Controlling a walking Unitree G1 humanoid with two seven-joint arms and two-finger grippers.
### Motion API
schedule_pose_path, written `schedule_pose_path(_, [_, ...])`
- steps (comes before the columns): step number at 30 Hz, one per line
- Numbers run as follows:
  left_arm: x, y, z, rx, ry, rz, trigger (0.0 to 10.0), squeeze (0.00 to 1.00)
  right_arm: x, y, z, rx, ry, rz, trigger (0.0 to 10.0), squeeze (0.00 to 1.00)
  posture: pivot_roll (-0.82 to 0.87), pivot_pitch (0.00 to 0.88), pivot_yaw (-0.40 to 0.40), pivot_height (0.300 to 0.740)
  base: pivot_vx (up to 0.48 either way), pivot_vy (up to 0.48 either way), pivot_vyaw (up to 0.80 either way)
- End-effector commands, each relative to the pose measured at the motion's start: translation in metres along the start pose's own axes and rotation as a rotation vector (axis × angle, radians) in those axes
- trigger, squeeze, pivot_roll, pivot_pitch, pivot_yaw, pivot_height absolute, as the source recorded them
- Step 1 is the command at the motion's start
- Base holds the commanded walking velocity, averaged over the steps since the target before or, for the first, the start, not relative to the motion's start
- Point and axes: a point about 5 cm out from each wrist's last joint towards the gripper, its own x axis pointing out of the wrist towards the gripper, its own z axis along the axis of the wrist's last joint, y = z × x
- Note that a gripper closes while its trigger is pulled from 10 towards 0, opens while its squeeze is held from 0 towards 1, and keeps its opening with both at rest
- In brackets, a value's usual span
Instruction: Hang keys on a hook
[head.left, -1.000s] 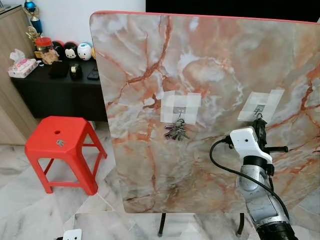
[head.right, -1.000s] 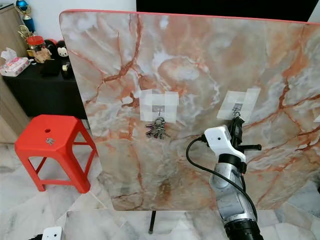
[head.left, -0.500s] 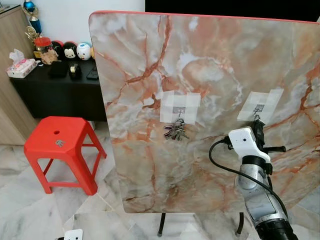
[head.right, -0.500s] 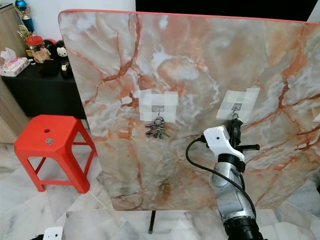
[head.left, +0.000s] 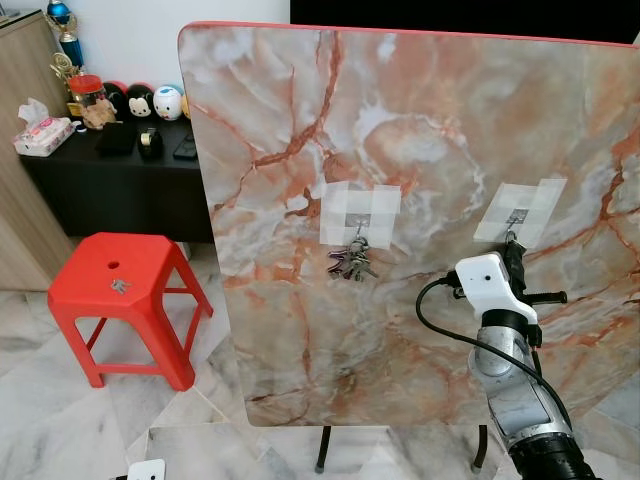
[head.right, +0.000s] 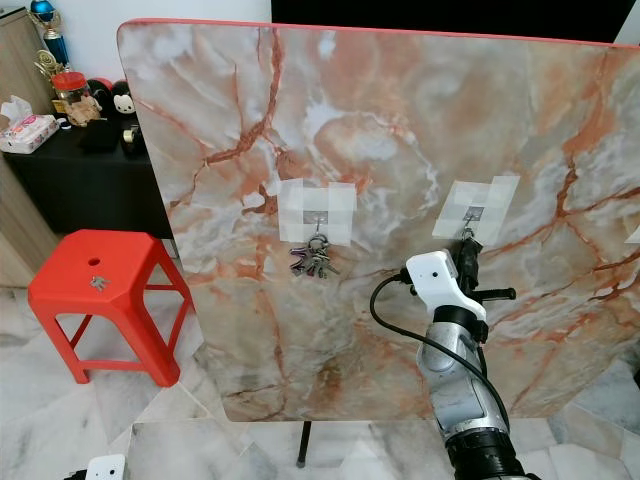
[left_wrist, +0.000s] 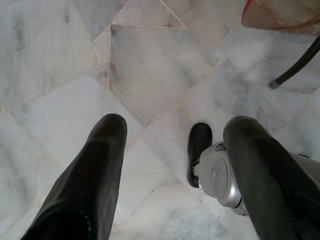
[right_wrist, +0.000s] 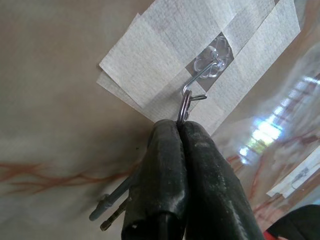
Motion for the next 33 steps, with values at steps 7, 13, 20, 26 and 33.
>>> schedule_pose_path(7, [-0.001,0.003,-0.007,0.001,0.04,0.003,10.0,0.0,-0.001,-0.001,0.005,0.07,-0.015,0.001,10.0,1.0,0.14,0.0,-0.077,0.74,0.0,0.0,0.0])
schedule_pose_path(13, [0.0,-0.001,-0.005,0.004,0.035,-0.001,10.0,0.0,-0.007,0.005,0.001,0.086,-0.015,0.071,10.0,1.0,0.14,0.0,-0.076,0.74,0.0,0.0,0.0])
schedule_pose_path(20, [0.0,-0.003,-0.003,0.006,0.026,-0.005,10.0,0.0,-0.022,0.008,-0.012,0.208,0.032,0.192,10.0,1.0,0.14,0.0,-0.078,0.74,0.0,0.0,0.0])
schedule_pose_path(26, [0.0,-0.004,-0.003,0.008,0.022,-0.008,10.0,0.0,-0.041,0.018,-0.017,0.333,0.043,0.371,10.0,1.0,0.13,0.0,-0.076,0.74,0.0,0.0,0.0])
schedule_pose_path(33, [0.001,-0.007,-0.002,0.019,0.022,-0.014,10.0,0.0,-0.068,0.032,-0.087,0.632,0.523,0.372,10.0,0.0,0.12,0.0,-0.068,0.74,0.0,0.0,0.0])
